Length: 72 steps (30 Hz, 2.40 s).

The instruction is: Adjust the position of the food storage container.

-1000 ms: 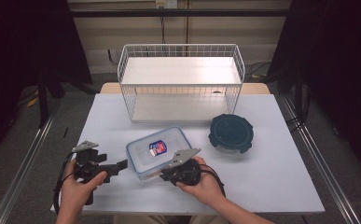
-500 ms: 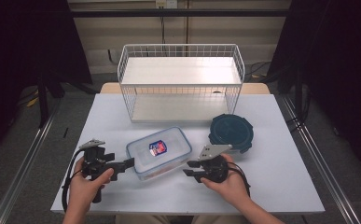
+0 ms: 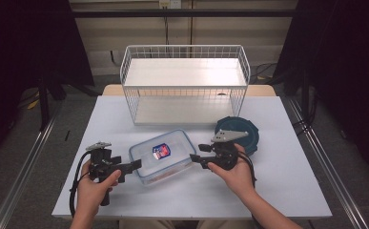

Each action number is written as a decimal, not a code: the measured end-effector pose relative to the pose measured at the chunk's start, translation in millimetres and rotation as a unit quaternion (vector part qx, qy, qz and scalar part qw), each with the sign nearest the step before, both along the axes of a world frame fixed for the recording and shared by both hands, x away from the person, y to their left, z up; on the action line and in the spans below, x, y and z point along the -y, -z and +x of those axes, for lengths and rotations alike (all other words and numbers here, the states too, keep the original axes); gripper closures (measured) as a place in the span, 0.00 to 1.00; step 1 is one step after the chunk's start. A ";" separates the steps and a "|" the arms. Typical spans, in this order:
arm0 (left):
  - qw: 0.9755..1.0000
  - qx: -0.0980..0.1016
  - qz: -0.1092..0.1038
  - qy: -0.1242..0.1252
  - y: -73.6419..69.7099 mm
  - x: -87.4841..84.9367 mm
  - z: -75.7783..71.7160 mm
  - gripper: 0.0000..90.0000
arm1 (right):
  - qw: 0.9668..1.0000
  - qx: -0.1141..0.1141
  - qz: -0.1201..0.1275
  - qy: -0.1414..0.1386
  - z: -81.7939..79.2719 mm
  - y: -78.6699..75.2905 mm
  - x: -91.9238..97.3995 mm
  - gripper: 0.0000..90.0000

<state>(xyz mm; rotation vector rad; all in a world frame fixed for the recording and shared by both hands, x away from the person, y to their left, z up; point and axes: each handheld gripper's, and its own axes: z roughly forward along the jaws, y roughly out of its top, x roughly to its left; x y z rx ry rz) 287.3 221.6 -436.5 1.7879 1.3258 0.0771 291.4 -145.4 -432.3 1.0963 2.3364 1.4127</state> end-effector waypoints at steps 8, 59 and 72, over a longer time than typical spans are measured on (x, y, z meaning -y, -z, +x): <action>1.000 0.002 -0.015 -0.008 0.1 0.4 0.2 0.06 | 0.999 -0.020 0.029 0.036 25.0 -0.3 -9.4 0.37; 0.994 -0.061 -0.096 -0.009 17.0 5.7 -0.5 0.31 | 0.984 -0.128 0.096 0.084 48.0 23.6 -28.4 0.36; 0.990 -0.082 -0.114 -0.023 18.6 1.2 -1.0 0.37 | 0.980 -0.144 0.095 0.102 46.2 23.2 -29.5 0.31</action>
